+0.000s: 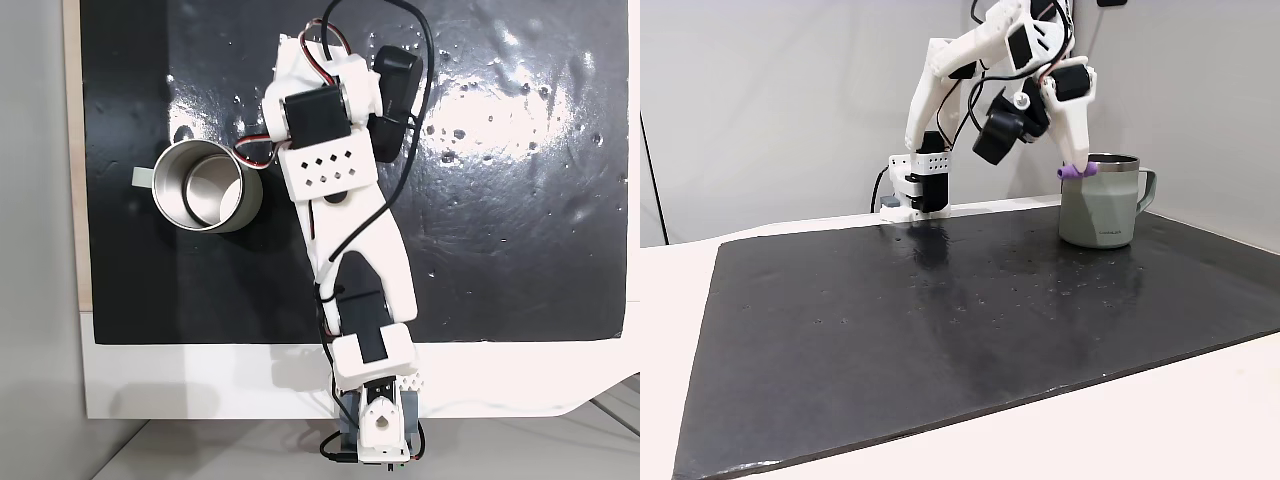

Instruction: Grasp a pengrip and put it in the cup.

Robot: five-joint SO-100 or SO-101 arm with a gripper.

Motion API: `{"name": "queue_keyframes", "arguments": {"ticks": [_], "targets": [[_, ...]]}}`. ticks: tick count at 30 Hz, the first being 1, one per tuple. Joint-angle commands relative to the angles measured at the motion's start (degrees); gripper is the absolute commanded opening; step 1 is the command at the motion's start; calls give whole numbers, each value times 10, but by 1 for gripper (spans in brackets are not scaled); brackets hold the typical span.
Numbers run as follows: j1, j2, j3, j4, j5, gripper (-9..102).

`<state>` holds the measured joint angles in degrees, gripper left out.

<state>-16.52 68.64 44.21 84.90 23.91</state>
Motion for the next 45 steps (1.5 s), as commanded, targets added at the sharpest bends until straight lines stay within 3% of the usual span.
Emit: {"name": "queue_keyframes", "arguments": {"ticks": [1,17,33,45], "targets": [[11,98,4,26,-17,0],[-11,227,32,63,-52,0],[-199,222,69,60,-111,0],[-250,207,69,61,-134,0]]}}
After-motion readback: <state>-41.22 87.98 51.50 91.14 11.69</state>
